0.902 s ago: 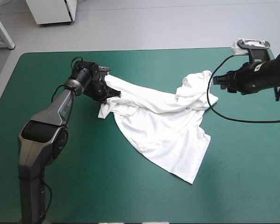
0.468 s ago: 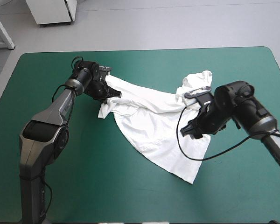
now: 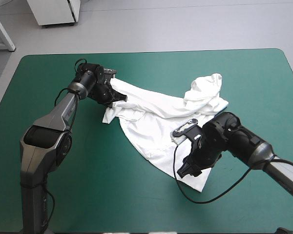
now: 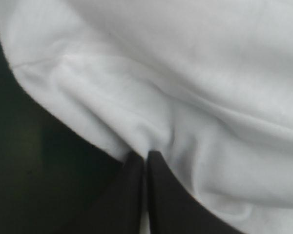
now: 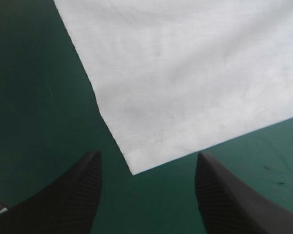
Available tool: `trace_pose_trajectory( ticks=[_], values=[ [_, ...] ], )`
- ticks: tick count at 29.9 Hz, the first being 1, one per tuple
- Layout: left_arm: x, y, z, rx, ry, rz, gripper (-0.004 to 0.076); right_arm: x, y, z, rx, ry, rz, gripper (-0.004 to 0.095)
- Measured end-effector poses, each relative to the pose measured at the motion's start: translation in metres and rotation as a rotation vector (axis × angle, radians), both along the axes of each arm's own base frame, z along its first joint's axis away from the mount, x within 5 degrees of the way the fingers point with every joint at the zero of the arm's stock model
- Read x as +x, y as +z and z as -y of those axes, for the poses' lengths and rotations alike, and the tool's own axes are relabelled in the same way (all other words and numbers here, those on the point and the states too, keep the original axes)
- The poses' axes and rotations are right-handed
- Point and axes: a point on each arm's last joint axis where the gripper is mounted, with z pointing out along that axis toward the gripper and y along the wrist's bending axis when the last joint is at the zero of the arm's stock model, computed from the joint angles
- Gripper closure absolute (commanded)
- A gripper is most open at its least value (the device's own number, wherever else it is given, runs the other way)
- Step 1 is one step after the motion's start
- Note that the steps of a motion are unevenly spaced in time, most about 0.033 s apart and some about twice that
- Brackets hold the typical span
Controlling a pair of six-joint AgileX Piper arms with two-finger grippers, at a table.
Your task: Fold the cloth
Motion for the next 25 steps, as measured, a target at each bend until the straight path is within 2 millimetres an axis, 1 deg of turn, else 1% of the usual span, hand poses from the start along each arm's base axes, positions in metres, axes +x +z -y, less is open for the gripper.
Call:
trace_pose_trajectory(
  ticks=[2,5,6,9,12,16,20,25],
  values=[
    [0.0,0.0,0.0,0.0,0.0,0.001,0.0733,-0.002,-0.008,-0.004,-0.001,0.004,0.006,0.0364],
    [0.0,0.0,0.0,-0.002,0.001,0.0,0.0733,-0.001,-0.025,-0.007,-0.007,-0.017,-0.009,0.0364],
    [0.0,0.0,0.0,-0.003,0.001,0.0,0.0733,0.001,-0.034,-0.008,-0.014,-0.022,-0.017,0.0364],
    [0.0,0.0,0.0,-0.004,0.002,0.0,0.0733,0.007,-0.051,-0.013,-0.02,-0.029,-0.029,0.0364],
    [0.0,0.0,0.0,-0.005,0.002,0.0,0.0733,0.011,-0.061,-0.02,-0.007,-0.034,-0.053,0.0364],
    [0.0,0.0,0.0,-0.005,0.001,0.0,0.0733,0.008,-0.067,-0.027,0.024,-0.025,-0.1,0.037],
    [0.001,0.0,0.0,-0.01,0.002,0.008,0.0733,0.003,-0.068,-0.034,0.02,0.018,-0.091,0.037],
    [0.002,0.0,0.001,-0.022,0.005,0.019,0.0733,0.001,-0.081,-0.036,0.006,0.017,-0.114,0.0382]
  ],
)
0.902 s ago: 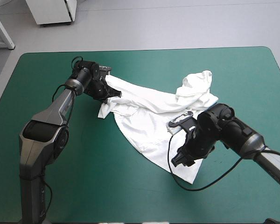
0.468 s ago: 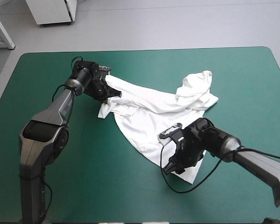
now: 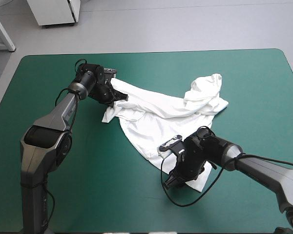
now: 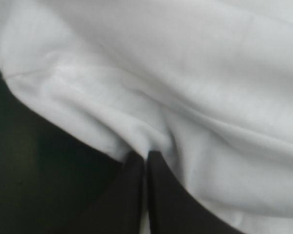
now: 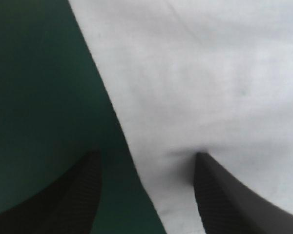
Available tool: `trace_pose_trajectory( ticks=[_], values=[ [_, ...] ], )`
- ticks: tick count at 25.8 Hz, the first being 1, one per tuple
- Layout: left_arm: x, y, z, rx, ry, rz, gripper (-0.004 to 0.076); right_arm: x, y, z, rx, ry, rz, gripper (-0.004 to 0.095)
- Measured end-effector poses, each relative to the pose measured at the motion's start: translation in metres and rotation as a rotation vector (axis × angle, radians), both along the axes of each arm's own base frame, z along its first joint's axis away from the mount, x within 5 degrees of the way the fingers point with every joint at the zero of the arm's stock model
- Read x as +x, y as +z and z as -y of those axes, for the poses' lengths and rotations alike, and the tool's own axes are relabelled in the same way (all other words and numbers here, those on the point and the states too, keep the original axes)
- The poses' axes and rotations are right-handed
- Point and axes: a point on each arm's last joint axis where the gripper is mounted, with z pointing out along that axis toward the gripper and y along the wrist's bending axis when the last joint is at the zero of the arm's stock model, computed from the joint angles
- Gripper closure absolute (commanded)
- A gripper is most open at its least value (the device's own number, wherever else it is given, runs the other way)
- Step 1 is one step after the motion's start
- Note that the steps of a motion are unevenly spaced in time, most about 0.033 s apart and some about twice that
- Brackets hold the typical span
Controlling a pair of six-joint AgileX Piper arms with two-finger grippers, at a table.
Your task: Fold the cloth
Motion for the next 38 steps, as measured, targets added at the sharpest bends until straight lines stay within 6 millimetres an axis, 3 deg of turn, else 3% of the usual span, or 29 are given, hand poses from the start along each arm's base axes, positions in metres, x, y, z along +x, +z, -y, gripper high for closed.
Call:
trace_pose_trajectory(
  ticks=[3,7,8,16,23,25,27,28,29,30,31,32,35,36,38],
  values=[
    [0.001,-0.001,0.001,-0.007,0.002,0.008,0.0733,-0.001,-0.007,0.002,-0.011,-0.012,-0.003,0.0519],
    [0.002,-0.001,0.002,-0.019,0.005,0.018,0.0733,-0.003,-0.014,0.008,-0.027,-0.022,0.023,0.0883],
    [0.002,-0.001,0.002,-0.02,0.005,0.019,0.0733,-0.003,-0.015,0.009,-0.032,-0.019,0.033,0.0923],
    [0.003,-0.002,0.003,-0.028,0.007,0.024,0.0733,-0.003,-0.015,0.015,-0.046,-0.018,0.066,0.0927],
    [0.007,0.015,0.005,-0.021,-0.026,0.01,0.0733,0.007,0.012,0.01,-0.077,-0.042,0.092,0.0927],
    [0.009,0.036,0.007,-0.031,-0.045,0.053,0.0733,0.013,0.037,0.009,-0.08,-0.042,0.165,0.0927],
    [0.01,0.064,0.007,-0.045,-0.06,0.131,0.0733,0.022,0.078,0.01,-0.053,-0.053,0.298,0.0927],
    [0.007,0.098,0.006,-0.059,-0.067,0.224,0.0733,0.027,0.117,0.014,-0.034,-0.072,0.422,0.0927],
    [0.003,0.12,0.006,-0.072,-0.069,0.283,0.0733,0.029,0.138,0.017,-0.027,-0.082,0.489,0.0927],
    [-0.005,0.157,0.003,-0.096,-0.068,0.389,0.0733,0.032,0.177,0.023,-0.009,-0.106,0.617,0.0927],
    [-0.012,0.176,0.001,-0.106,-0.069,0.44,0.0733,0.033,0.195,0.026,-0.002,-0.121,0.673,0.0927],
    [-0.025,0.207,-0.002,-0.127,-0.071,0.526,0.0733,0.032,0.226,0.034,0.008,-0.152,0.771,0.0927],
    [-0.058,0.265,-0.01,-0.164,-0.078,0.695,0.0733,0.027,0.287,0.051,0.041,-0.211,0.976,0.0927],
    [-0.077,0.291,-0.014,-0.181,-0.092,0.776,0.0733,0.02,0.317,0.063,0.062,-0.239,1.084,0.0927],
    [-0.112,0.329,-0.02,-0.227,-0.131,0.894,0.0733,0.006,0.356,0.08,0.091,-0.259,1.229,0.0927]
  ],
)
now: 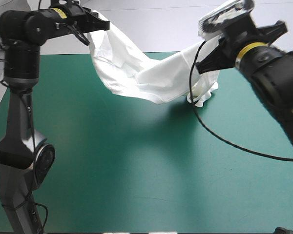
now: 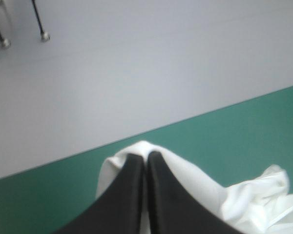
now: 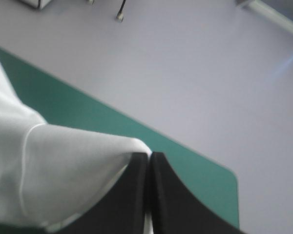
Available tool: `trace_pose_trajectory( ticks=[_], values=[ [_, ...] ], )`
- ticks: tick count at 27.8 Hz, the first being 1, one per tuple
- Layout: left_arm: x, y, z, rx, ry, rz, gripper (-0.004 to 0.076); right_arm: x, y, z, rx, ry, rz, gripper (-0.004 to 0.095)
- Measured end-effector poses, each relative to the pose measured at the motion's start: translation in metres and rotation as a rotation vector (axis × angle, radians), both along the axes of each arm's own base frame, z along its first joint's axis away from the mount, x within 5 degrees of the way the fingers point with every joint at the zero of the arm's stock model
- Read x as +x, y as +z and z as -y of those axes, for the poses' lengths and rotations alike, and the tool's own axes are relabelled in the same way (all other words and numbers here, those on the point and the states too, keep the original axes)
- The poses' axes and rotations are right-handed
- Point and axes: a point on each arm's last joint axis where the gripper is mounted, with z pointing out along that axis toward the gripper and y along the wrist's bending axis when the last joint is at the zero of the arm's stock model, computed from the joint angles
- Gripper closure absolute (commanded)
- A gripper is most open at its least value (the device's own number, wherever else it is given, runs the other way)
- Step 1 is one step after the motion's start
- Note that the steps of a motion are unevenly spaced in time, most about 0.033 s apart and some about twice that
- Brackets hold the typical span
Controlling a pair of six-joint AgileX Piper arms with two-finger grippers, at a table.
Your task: Fold the cloth
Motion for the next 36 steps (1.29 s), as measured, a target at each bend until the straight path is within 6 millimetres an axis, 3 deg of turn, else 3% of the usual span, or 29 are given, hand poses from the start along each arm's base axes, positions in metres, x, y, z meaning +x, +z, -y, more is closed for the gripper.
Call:
trace_pose_trajectory(
  ticks=[5,9,16,21,26,28,32,36],
  values=[
    [-0.105,0.092,-0.019,-0.192,-0.092,0.402,0.0733,-0.051,0.084,0.045,0.125,0.036,0.425,0.0927],
    [-0.164,0.132,-0.033,-0.316,-0.129,0.66,0.0733,-0.077,0.11,0.064,0.168,0.062,0.601,0.0927],
    [-0.247,0.169,-0.056,-0.468,-0.163,0.963,0.0733,-0.105,0.133,0.073,0.212,0.168,0.809,0.0927],
    [-0.282,0.179,-0.066,-0.534,-0.184,1.069,0.0733,-0.117,0.142,0.073,0.264,0.252,0.91,0.0927],
    [-0.283,0.178,-0.065,-0.514,-0.185,1.073,0.0733,-0.115,0.14,0.072,0.274,0.254,0.877,0.0927],
    [-0.267,0.174,-0.061,-0.488,-0.179,1.022,0.0733,-0.109,0.136,0.07,0.287,0.236,0.823,0.0927],
    [-0.212,0.155,-0.047,-0.386,-0.131,0.853,0.0733,-0.084,0.12,0.064,0.266,0.123,0.65,0.0927],
    [-0.129,0.111,-0.028,-0.244,-0.072,0.567,0.0733,-0.038,0.09,0.039,0.212,-0.02,0.412,0.0927]
  ],
)
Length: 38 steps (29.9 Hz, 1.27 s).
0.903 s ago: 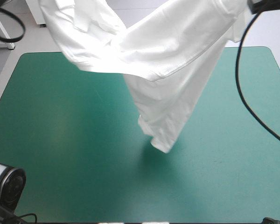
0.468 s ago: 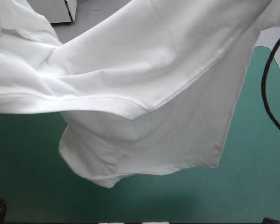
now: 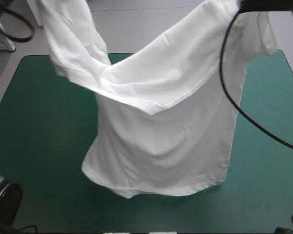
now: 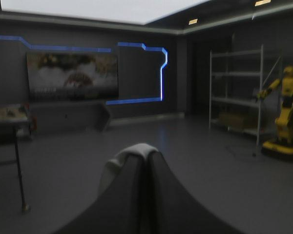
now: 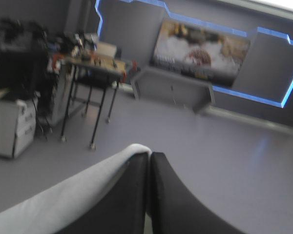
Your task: Fold the cloth
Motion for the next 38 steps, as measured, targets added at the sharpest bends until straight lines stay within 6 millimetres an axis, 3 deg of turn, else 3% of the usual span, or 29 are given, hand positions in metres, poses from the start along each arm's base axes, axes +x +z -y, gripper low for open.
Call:
trace_pose_trajectory(
  ticks=[3,7,11,16,22,28,32,34,36,38],
  values=[
    [0.067,-0.051,0.016,0.102,0.025,-0.254,0.0733,0.046,-0.031,-0.021,-0.012,-0.062,-0.166,0.0927],
    [0.14,-0.129,0.034,0.208,0.038,-0.533,0.0733,0.118,-0.093,-0.034,-0.028,-0.098,-0.445,0.0927],
    [0.197,-0.198,0.047,0.27,0.064,-0.7,0.0733,0.184,-0.164,-0.014,0.011,-0.15,-0.698,0.0927],
    [0.253,-0.275,0.058,0.303,0.113,-0.793,0.0733,0.243,-0.236,0.024,0.144,-0.151,-0.907,0.0927],
    [0.29,-0.354,0.066,0.348,0.129,-0.905,0.0733,0.289,-0.307,0.05,0.297,-0.111,-1.089,0.0927],
    [0.31,-0.414,0.071,0.37,0.131,-0.973,0.0733,0.319,-0.378,0.056,0.381,-0.094,-1.251,0.0927],
    [0.318,-0.434,0.073,0.364,0.136,-0.966,0.0732,0.326,-0.404,0.056,0.359,-0.088,-1.299,0.0912],
    [0.32,-0.439,0.073,0.361,0.138,-0.96,0.072,0.328,-0.408,0.056,0.356,-0.087,-1.3,0.0856],
    [0.321,-0.439,0.073,0.355,0.14,-0.944,0.0673,0.329,-0.407,0.056,0.345,-0.08,-1.29,0.0735],
    [0.322,-0.437,0.074,0.348,0.141,-0.929,0.0578,0.33,-0.405,0.056,0.339,-0.072,-1.28,0.0587]
  ],
)
